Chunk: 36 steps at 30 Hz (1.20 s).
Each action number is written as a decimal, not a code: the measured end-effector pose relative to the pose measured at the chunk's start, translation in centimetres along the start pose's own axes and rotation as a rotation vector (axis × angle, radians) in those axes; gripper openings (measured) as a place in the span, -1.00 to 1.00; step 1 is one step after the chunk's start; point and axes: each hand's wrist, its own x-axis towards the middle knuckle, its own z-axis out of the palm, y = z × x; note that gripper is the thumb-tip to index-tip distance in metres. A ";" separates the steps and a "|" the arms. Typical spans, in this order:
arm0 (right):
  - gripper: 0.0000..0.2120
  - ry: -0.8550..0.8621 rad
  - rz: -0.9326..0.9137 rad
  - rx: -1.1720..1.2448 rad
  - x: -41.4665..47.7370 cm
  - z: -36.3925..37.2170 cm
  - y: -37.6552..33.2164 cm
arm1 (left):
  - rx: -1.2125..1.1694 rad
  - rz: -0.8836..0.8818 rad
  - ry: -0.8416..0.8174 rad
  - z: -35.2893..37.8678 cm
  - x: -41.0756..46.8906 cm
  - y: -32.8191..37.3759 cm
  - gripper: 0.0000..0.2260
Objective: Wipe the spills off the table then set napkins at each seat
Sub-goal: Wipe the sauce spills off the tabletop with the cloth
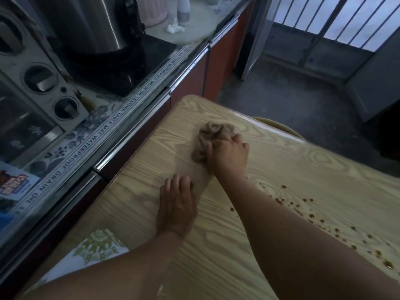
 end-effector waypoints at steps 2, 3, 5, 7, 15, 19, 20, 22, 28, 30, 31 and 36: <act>-0.59 0.002 0.016 -0.087 -1.3 -0.3 0.7 | -0.011 -0.003 -0.035 -0.2 0.2 0.2 -0.95; -0.63 0.032 0.009 -0.110 -1.8 -0.1 0.9 | -0.013 -0.005 -0.043 -0.4 0.2 0.2 -0.96; -0.73 0.110 -0.020 -0.073 -2.9 0.5 1.1 | -0.019 -0.002 -0.046 -0.5 0.3 0.1 -0.94; -0.70 0.102 -0.092 -0.003 -3.2 1.4 0.9 | -0.031 0.004 -0.052 -0.6 0.3 0.1 -0.93; -0.49 -0.183 -0.107 0.085 -2.5 2.2 -1.0 | -0.023 -0.004 -0.070 -0.6 0.2 0.1 -0.91; -0.49 -0.220 -0.076 0.024 -1.4 2.5 -0.8 | -0.007 0.006 -0.054 -0.4 0.3 0.0 -0.95; -0.48 -0.230 -0.061 0.010 -1.3 2.5 -0.5 | -0.004 0.012 -0.049 -0.3 0.3 0.0 -0.95; -0.47 -0.242 -0.011 -0.007 -0.9 2.4 0.6 | -0.002 0.018 -0.037 -0.4 0.2 0.2 -0.93; -0.43 -0.253 0.132 -0.015 -2.5 2.3 4.0 | 0.019 -0.004 -0.035 -0.4 0.1 0.2 -0.94; -0.44 -0.246 0.152 -0.001 -3.8 2.4 3.7 | -0.005 0.012 -0.030 -0.5 0.0 0.1 -0.94; -0.44 -0.243 0.160 0.009 -4.8 2.4 3.4 | -0.021 0.015 -0.032 -0.5 0.0 0.0 -0.93; -0.44 -0.197 0.138 0.052 -10.3 2.6 2.1 | -0.039 0.023 -0.072 -0.8 0.0 0.0 -0.91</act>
